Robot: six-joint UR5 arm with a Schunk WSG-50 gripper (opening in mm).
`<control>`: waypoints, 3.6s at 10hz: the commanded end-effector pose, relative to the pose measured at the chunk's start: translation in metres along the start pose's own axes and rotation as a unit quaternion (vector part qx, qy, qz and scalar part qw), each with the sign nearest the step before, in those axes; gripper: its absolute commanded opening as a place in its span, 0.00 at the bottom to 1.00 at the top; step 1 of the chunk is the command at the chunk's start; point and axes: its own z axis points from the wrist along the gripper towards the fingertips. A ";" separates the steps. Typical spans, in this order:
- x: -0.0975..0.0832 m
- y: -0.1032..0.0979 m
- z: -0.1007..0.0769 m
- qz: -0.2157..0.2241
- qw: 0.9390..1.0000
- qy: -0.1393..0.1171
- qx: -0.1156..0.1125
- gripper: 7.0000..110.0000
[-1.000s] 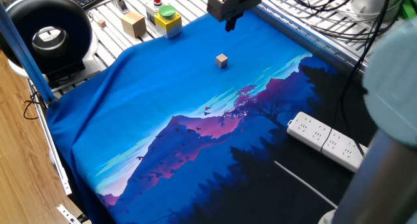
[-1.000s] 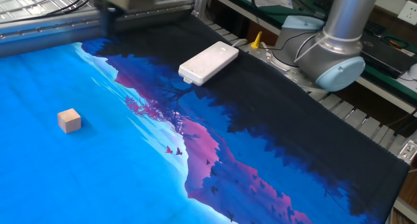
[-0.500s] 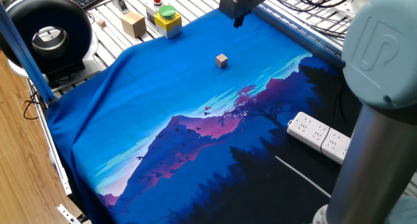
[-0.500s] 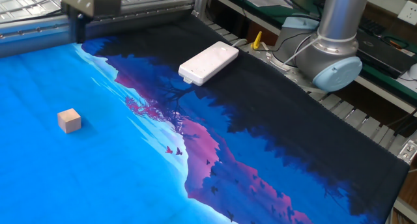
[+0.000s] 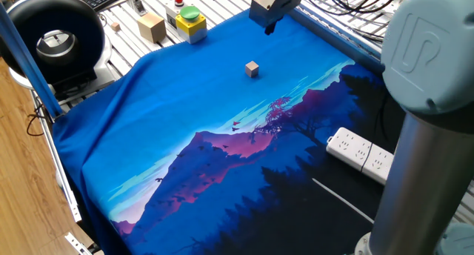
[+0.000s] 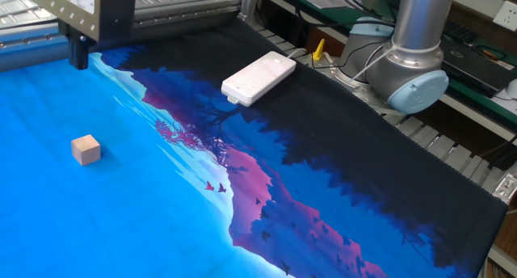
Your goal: Use the gripper to push the small block from left to right
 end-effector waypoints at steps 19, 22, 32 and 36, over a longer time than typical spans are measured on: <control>-0.021 -0.009 0.088 0.026 1.000 0.002 -0.007 0.00; -0.022 -0.010 0.105 0.024 1.000 -0.007 -0.007 0.00; -0.011 -0.007 0.106 0.032 0.999 0.001 -0.006 0.00; -0.005 -0.002 0.115 0.038 0.999 -0.006 -0.006 0.00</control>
